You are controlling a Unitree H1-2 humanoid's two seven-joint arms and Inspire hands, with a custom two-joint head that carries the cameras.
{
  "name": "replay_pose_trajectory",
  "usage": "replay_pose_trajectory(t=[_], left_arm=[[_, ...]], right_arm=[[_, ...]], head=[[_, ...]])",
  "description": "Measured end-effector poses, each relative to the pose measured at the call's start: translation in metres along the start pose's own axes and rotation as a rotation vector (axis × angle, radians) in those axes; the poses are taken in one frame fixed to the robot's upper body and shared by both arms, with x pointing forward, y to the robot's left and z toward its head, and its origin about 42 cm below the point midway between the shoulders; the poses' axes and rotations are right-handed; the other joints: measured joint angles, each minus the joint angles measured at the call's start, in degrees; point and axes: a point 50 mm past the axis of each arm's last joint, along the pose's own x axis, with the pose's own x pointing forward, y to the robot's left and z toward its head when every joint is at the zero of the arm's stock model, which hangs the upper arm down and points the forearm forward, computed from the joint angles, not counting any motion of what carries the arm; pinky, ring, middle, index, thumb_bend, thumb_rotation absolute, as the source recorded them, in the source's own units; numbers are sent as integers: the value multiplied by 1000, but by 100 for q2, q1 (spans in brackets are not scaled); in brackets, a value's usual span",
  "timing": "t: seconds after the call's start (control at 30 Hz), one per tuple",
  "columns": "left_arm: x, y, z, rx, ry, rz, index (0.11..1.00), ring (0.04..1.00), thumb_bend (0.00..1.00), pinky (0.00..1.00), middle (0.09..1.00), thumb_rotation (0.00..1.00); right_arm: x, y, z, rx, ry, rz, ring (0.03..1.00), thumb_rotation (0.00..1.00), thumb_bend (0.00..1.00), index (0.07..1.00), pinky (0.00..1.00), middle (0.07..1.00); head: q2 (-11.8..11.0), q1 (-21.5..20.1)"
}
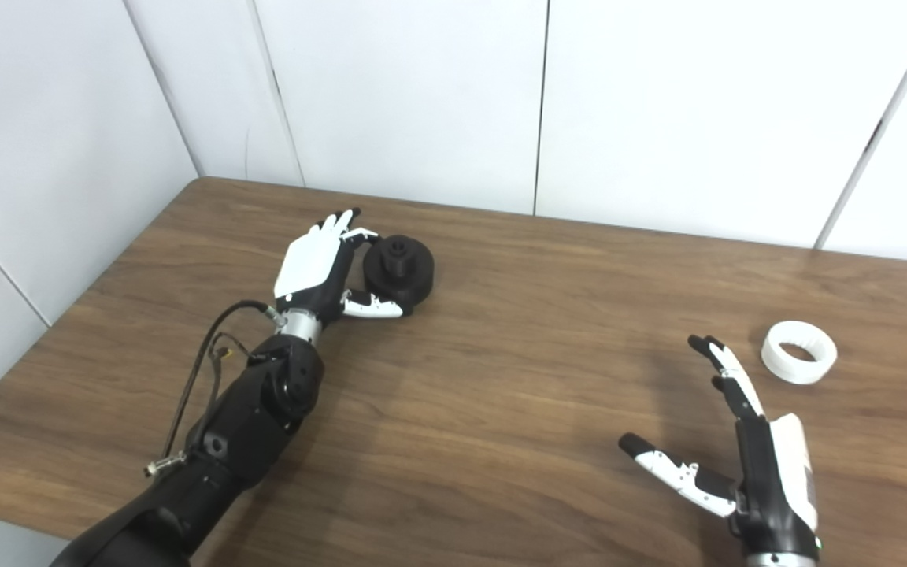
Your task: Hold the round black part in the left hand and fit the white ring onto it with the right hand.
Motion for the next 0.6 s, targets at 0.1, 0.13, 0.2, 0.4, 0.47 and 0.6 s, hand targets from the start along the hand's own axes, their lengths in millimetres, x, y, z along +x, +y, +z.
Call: replay_pose_trajectory(t=[0.1,0.13,0.2,0.4,0.47,0.6], left_arm=[[0,0,0,0,0,3,604,1000,790,1000,974,293],[0,-1,0,0,-1,5,604,1000,792,1000,974,295],[0,-1,0,-1,-2,8,604,1000,794,1000,974,300],[-1,-1,0,-3,-7,12,593,1000,811,1000,969,294],[-1,-1,0,-8,-10,12,596,1000,835,1000,977,294],[-5,-2,3,-21,-24,-1,604,1000,843,1000,985,312]], right_arm=[[0,-1,0,-2,2,1,914,431,817,879,858,925],[-1,-1,0,-2,2,1,915,433,817,879,860,926],[-1,-1,0,-3,2,1,913,433,819,878,856,925],[-1,-1,0,-3,1,1,915,442,820,882,854,925],[-1,-1,0,-4,1,1,912,442,823,879,852,923],[-1,-1,0,-3,1,1,913,432,821,876,855,923]], head=[[9,18],[9,18],[9,18],[35,-26],[35,-44],[44,-44]])
